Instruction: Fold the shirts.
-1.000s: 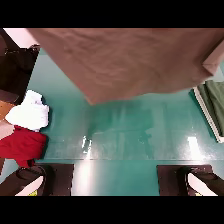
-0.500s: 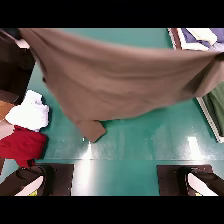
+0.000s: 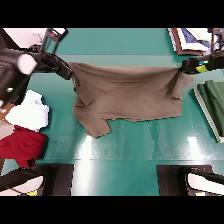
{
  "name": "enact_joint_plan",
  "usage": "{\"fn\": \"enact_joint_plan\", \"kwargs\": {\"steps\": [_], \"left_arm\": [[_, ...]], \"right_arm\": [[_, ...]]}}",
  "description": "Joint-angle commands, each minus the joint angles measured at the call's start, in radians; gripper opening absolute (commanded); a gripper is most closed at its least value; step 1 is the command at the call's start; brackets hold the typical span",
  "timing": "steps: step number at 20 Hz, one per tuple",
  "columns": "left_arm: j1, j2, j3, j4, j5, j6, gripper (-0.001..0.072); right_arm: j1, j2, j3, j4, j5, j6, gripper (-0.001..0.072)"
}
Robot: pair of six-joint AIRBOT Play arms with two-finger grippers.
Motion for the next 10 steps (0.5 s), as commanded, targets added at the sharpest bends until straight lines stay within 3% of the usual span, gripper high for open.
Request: {"fn": "enact_joint_plan", "kwargs": {"steps": [1, 5, 10], "left_arm": [[0.003, -0.100, -0.012, 0.043, 0.093, -0.074, 0.0029], [0.003, -0.034, 0.053, 0.092, 0.071, -0.094, 0.0030], [0.003, 0.197, 0.236, 0.110, 0.057, -0.094, 0.0031]], "right_arm": [[0.002, -0.080, -0.008, -0.002, -0.100, 0.008, 0.0014], [-0.001, -0.005, -0.007, -0.004, -0.108, -0.011, 0.0014], [-0.008, 0.222, 0.064, -0.010, -0.085, -0.014, 0.0014]]}}
